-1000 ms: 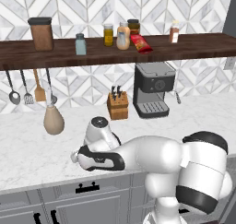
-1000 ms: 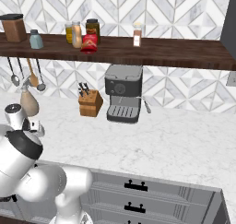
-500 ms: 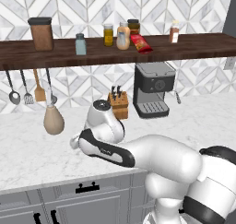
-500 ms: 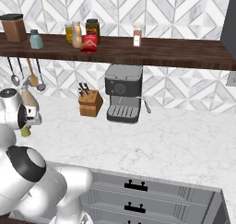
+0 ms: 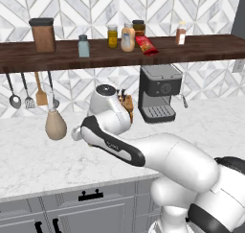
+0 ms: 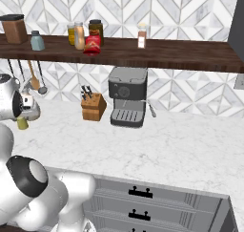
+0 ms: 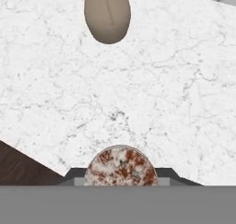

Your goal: Put the shaker and condiment bottle from the counter next to their counterparts in the cabinet.

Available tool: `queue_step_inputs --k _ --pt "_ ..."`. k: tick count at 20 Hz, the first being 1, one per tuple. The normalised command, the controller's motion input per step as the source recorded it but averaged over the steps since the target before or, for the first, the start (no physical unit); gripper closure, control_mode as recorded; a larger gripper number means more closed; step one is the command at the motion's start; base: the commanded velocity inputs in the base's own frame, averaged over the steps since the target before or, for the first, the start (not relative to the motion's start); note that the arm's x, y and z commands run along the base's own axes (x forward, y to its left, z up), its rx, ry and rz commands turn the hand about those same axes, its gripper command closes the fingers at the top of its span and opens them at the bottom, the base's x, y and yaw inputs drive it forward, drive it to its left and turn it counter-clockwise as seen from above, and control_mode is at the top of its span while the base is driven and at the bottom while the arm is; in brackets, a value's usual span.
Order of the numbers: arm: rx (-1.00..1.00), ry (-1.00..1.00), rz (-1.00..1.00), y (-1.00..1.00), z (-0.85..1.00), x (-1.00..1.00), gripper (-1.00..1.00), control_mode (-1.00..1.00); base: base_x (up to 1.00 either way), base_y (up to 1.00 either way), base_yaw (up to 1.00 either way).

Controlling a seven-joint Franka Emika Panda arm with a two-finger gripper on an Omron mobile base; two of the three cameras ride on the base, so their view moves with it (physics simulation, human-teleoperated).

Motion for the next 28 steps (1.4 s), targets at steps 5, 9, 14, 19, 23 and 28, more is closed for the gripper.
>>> queue_step_inputs --k 5,9,14,19,23,28 --pt "0.0 0.0 0.0 0.0 0.75 0.0 1.0 -1.0 0.0 0.0 0.0" --pt "0.0 0.0 0.0 0.0 0.78 0.0 1.0 -1.0 0.0 0.0 0.0" --pt "0.0 0.0 0.0 0.0 0.7 0.0 1.0 -1.0 0.0 0.0 0.0" --pt "0.0 0.0 0.0 -0.13 0.49 0.0 1.0 -1.0 0.0 0.0 0.0" --pt "0.0 0.0 0.0 -0.34 0.32 0.0 1.0 -1.0 0.0 0.0 0.0" --pt "0.01 0.0 0.0 -0.36 0.22 0.0 1.0 -1.0 0.0 0.0 0.0"
